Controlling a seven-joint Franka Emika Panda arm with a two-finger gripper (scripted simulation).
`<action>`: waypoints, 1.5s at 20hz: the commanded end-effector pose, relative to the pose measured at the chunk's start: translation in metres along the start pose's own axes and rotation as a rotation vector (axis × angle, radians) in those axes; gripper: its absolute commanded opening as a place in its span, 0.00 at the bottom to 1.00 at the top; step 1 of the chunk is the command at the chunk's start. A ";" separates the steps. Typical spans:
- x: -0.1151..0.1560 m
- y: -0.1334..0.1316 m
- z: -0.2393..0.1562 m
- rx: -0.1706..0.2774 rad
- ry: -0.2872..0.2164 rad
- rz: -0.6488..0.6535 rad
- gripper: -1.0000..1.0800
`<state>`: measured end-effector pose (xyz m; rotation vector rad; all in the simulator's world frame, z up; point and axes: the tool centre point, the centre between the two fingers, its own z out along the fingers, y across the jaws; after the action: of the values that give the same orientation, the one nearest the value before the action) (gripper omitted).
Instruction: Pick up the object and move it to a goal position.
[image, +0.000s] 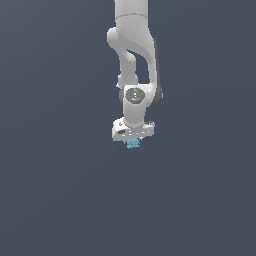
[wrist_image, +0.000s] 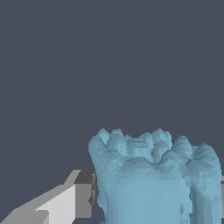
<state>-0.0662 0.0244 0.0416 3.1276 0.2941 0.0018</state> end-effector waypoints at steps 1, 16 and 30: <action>0.000 0.000 0.001 0.000 -0.001 -0.001 0.00; -0.006 0.041 -0.006 0.000 -0.001 0.000 0.00; -0.010 0.082 -0.013 0.000 -0.001 -0.001 0.00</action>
<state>-0.0610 -0.0598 0.0546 3.1278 0.2925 0.0003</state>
